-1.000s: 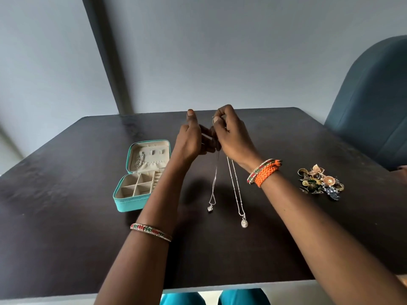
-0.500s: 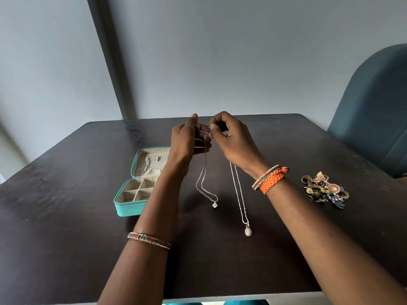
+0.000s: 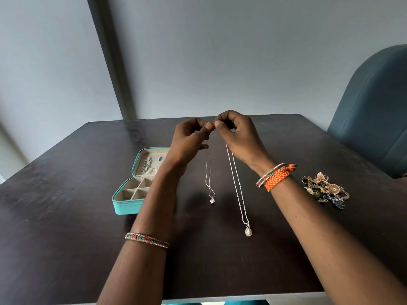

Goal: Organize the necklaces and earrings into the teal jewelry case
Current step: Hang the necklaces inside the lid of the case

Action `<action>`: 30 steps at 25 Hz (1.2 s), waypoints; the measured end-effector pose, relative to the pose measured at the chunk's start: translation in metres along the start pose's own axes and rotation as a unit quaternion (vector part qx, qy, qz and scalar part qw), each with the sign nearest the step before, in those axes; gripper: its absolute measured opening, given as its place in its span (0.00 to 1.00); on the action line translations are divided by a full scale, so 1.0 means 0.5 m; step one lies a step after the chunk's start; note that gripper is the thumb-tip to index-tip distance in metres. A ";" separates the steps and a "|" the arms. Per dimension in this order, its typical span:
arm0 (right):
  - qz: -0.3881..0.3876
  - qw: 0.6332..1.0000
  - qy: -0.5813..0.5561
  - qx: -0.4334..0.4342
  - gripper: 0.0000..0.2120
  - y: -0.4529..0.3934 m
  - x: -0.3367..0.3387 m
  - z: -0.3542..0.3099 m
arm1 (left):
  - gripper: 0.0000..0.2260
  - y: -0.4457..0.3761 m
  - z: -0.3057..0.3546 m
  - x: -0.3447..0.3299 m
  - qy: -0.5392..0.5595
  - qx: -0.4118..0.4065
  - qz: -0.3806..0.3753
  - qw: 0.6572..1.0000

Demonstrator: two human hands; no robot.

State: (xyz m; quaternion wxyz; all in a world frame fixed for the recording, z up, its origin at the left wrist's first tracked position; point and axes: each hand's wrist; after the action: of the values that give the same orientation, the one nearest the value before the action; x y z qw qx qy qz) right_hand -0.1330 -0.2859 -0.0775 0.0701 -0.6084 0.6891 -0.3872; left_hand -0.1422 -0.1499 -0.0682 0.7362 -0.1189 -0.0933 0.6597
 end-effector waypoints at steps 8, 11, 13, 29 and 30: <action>0.076 0.955 -0.260 -0.123 0.10 -0.002 0.010 -0.023 | 0.14 -0.002 0.028 0.022 0.323 0.087 -0.018 0.942; 0.184 0.931 -0.259 -0.183 0.10 -0.015 0.030 0.001 | 0.16 -0.001 0.028 0.047 0.493 0.058 -0.008 0.868; 0.219 0.934 -0.205 -0.196 0.10 -0.018 0.029 0.019 | 0.16 0.000 0.020 0.044 0.542 0.039 -0.002 0.840; -0.088 0.963 -0.213 -0.142 0.13 -0.002 0.049 -0.017 | 0.15 -0.004 -0.002 -0.007 0.122 0.167 -0.090 0.974; -0.062 0.966 -0.207 -0.144 0.12 -0.001 0.046 -0.015 | 0.14 -0.003 -0.002 -0.008 0.128 0.164 -0.101 0.973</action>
State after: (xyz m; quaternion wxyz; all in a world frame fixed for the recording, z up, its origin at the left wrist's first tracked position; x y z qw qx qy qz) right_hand -0.1425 -0.3030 -0.0632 0.0989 -0.7204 0.6692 -0.1528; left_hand -0.1407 -0.1543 -0.0687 0.8141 -0.0699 0.0997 0.5678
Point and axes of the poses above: each hand's wrist, its own y-axis away from the middle knuckle, its own x-axis out of the back of the hand, z = x × y, and after that the axes turned 6 degrees about y, right-handed
